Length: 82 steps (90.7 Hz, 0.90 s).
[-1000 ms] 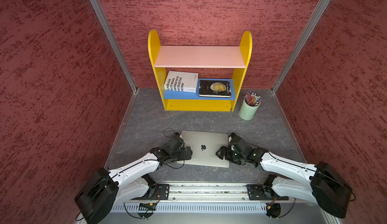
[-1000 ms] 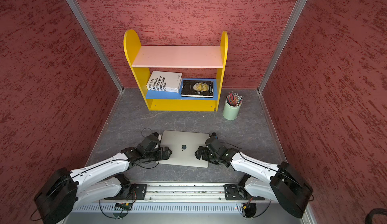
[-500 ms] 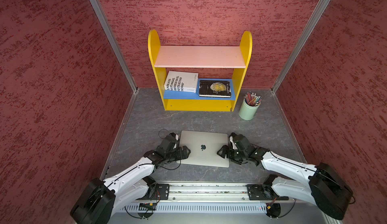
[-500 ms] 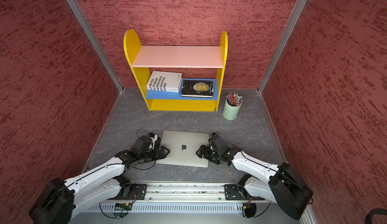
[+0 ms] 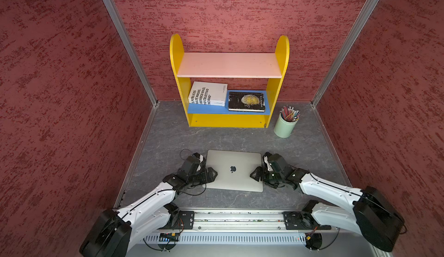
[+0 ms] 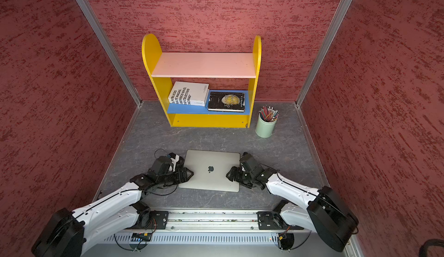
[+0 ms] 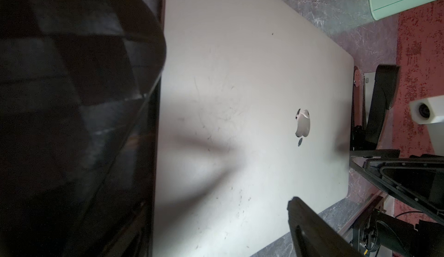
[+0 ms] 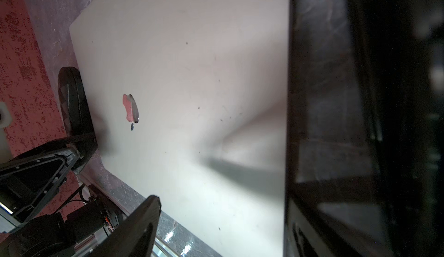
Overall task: Close the laptop lid and set it aside
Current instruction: Pick up the laptop from the center of the board.
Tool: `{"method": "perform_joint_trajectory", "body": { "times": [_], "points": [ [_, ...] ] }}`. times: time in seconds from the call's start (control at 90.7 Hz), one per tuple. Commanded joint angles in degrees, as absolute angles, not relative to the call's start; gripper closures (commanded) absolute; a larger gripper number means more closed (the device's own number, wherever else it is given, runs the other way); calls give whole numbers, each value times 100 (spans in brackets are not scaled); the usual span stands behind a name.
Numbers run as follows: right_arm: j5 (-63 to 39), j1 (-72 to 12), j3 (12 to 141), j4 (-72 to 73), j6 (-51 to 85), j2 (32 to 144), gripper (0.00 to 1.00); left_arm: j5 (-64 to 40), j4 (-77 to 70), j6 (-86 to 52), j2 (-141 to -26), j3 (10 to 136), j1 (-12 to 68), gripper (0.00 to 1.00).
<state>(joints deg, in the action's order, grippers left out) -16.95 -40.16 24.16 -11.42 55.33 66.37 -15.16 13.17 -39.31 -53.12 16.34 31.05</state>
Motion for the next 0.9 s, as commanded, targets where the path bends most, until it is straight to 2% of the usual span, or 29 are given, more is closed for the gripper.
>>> {"method": "perform_joint_trajectory", "body": {
  "times": [0.0,0.683,0.893],
  "points": [
    [-2779,-4140,2763,92,5665,6457,16,-3122,527,-4204,-5052,1723,3236,11],
    [-2902,-4139,2779,356,5905,5862,20,-3373,381,-4638,-4517,1705,3182,24],
    [-2803,-4129,2799,351,5925,5704,23,-3410,342,-4739,-4427,1714,3173,32]
  ]
}}
